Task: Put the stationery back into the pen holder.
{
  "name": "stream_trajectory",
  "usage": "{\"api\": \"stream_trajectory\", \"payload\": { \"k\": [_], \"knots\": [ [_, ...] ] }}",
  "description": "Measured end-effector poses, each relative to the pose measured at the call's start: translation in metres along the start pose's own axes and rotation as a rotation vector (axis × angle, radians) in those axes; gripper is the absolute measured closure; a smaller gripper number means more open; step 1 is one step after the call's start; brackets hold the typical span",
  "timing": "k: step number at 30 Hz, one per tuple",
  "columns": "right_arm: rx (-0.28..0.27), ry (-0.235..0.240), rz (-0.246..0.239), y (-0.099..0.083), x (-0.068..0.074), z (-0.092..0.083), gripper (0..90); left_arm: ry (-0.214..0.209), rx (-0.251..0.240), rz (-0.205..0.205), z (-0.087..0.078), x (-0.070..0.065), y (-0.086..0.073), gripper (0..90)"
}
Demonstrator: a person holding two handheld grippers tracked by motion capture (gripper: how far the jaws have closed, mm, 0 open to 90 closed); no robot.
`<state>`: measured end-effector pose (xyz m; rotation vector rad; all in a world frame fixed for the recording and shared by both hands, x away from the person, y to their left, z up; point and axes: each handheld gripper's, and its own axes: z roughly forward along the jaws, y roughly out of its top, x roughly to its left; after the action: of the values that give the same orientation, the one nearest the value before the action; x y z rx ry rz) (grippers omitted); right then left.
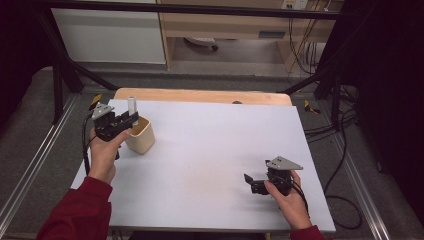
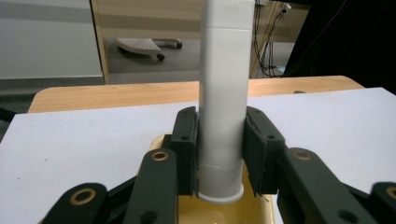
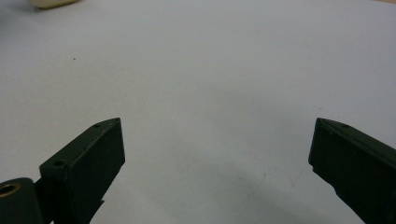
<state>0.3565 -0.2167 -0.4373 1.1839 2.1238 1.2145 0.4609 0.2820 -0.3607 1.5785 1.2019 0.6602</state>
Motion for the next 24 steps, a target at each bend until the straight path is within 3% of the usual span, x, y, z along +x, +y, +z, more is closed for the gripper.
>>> {"api": "stream_trajectory", "payload": {
  "k": [20, 24],
  "knots": [
    [0.012, 0.011, -0.001, -0.001, 0.001, 0.001, 3.9, 0.008, 0.029, -0.010, 0.004, 0.001, -0.022, 66.7],
    [0.012, 0.011, -0.002, -0.001, 0.001, 0.001, 3.9, 0.013, -0.022, -0.005, -0.007, -0.006, -0.016, 47.2]
  ]
}}
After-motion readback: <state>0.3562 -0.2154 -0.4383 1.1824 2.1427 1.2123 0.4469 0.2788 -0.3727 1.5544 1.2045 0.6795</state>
